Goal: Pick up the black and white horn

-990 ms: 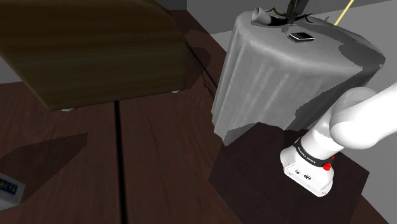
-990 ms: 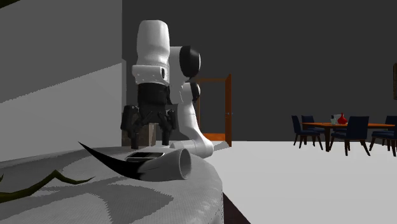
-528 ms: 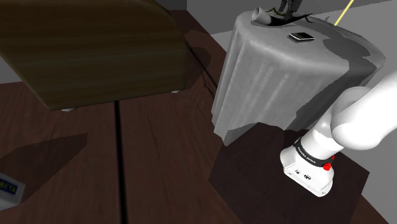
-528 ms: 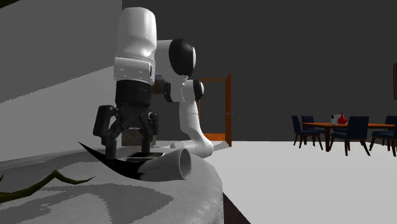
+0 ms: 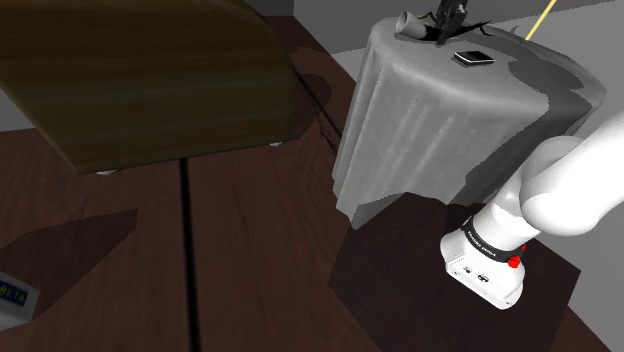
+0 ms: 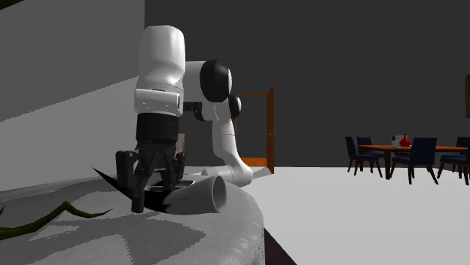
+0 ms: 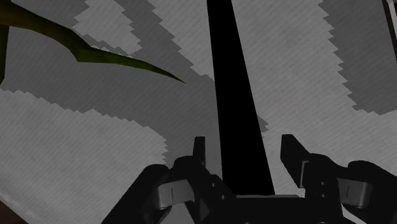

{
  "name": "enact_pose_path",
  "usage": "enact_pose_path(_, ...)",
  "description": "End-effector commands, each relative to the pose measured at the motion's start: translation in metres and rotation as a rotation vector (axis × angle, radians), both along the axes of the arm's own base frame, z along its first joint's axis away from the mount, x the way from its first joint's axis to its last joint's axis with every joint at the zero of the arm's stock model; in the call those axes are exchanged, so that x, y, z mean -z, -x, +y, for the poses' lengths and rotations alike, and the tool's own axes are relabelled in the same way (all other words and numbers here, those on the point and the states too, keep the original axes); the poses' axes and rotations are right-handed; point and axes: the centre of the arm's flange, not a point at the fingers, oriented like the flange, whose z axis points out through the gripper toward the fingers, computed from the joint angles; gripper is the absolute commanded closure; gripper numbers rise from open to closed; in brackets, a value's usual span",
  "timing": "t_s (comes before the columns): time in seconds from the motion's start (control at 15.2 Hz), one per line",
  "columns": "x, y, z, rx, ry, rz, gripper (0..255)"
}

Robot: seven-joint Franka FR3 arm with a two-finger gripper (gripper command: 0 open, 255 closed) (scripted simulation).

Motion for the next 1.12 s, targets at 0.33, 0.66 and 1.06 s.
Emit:
enact_pose_path(0.33, 0.001, 0.000, 0.000, 0.000, 0.000, 0.000, 255)
enact_pose_path(0.66, -0.010, 0.000, 0.000, 0.000, 0.000, 0.000, 255)
enact_pose_path(1.06, -0.041, 0.000, 0.000, 0.000, 0.000, 0.000, 255)
